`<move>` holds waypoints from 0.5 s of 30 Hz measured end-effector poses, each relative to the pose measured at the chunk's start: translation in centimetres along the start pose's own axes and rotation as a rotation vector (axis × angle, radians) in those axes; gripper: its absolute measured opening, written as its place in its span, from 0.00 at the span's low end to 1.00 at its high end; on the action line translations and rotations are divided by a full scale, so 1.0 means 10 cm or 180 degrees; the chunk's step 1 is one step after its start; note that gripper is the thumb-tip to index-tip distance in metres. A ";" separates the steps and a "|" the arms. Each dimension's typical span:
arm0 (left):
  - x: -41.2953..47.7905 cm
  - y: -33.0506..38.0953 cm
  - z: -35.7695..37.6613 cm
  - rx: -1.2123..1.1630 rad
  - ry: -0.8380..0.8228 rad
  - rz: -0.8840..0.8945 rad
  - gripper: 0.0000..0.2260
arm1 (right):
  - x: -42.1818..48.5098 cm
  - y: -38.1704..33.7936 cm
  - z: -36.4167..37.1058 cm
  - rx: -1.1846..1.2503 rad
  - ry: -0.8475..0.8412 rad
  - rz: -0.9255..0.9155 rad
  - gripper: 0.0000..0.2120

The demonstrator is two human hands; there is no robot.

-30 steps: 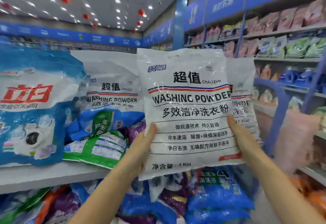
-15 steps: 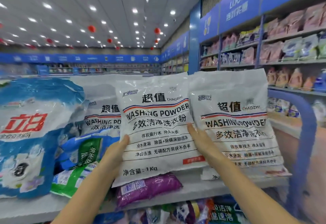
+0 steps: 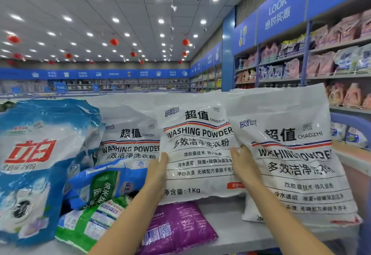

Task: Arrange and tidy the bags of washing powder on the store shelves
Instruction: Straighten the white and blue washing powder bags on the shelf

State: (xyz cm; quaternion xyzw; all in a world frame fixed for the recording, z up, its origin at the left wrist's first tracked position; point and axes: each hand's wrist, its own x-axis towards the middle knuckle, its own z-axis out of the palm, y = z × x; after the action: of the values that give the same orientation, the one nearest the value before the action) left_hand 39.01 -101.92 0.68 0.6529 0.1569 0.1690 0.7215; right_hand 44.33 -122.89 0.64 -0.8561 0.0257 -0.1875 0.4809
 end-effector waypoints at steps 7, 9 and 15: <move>0.12 -0.22 0.06 0.0426 0.0172 0.0746 0.18 | 0.04 0.13 0.32 -0.0310 0.0606 -0.0364 0.19; 0.14 -0.23 0.06 0.0627 0.0168 0.1016 0.19 | 0.06 0.18 0.35 -0.0192 0.0874 -0.0368 0.16; 0.26 -0.31 0.00 0.1662 -0.0157 0.1346 0.20 | 0.08 0.20 0.38 -0.0361 0.1476 -0.0409 0.14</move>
State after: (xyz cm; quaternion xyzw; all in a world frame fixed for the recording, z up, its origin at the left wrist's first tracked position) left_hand 41.52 -101.05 -2.41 0.8377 0.0385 0.2532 0.4824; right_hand 46.64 -121.08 -2.59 -0.8157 0.0913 -0.4074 0.4004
